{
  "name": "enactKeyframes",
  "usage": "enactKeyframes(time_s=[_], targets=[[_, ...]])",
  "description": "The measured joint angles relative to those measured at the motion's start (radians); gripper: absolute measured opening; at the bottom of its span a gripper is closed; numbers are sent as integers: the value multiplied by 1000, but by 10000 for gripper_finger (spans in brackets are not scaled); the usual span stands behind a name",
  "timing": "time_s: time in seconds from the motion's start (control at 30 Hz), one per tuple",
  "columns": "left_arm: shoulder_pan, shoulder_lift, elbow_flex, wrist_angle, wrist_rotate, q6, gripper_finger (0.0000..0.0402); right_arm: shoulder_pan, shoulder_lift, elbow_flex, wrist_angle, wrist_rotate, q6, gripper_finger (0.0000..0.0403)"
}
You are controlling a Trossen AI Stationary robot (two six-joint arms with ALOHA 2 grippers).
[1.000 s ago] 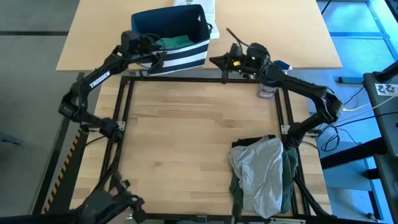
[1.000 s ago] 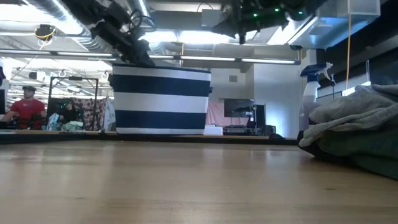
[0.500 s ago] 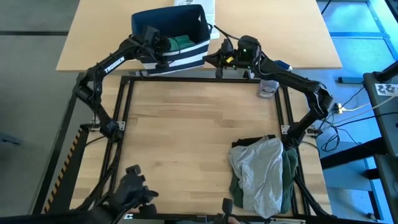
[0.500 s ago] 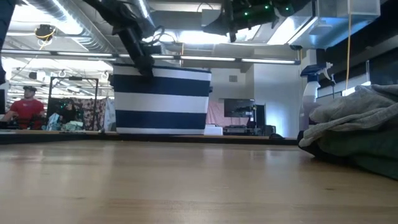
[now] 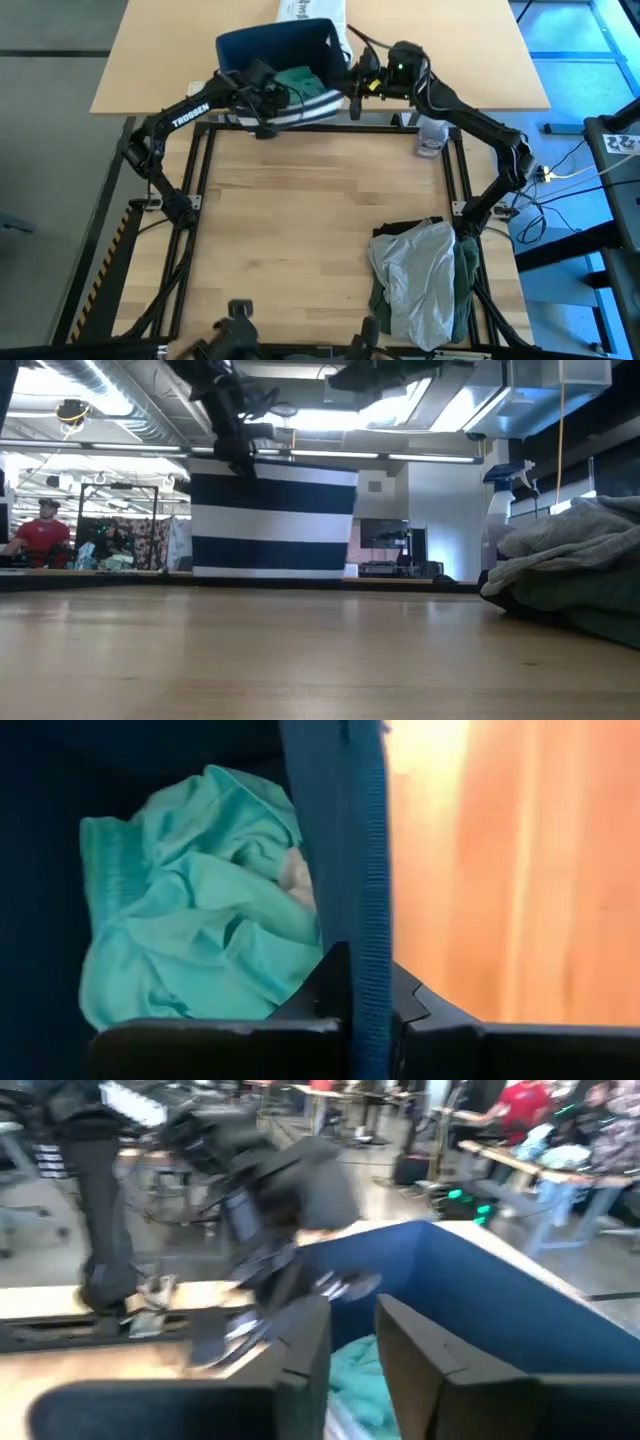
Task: Fold Laundry from Bin
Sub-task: Fold the blue shorts
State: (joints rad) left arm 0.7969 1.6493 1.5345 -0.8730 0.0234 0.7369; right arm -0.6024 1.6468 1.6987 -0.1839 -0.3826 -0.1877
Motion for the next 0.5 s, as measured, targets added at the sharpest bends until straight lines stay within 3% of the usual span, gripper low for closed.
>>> enactKeyframes(time_s=[0.23,0.5], targets=[[-177,-1,-41,7,-181,-9,3,-14,85,184,-210,22,-29,128],[-347,-2,-134,62,-359,-60,2,-41,214,202,-292,5,-99,135]])
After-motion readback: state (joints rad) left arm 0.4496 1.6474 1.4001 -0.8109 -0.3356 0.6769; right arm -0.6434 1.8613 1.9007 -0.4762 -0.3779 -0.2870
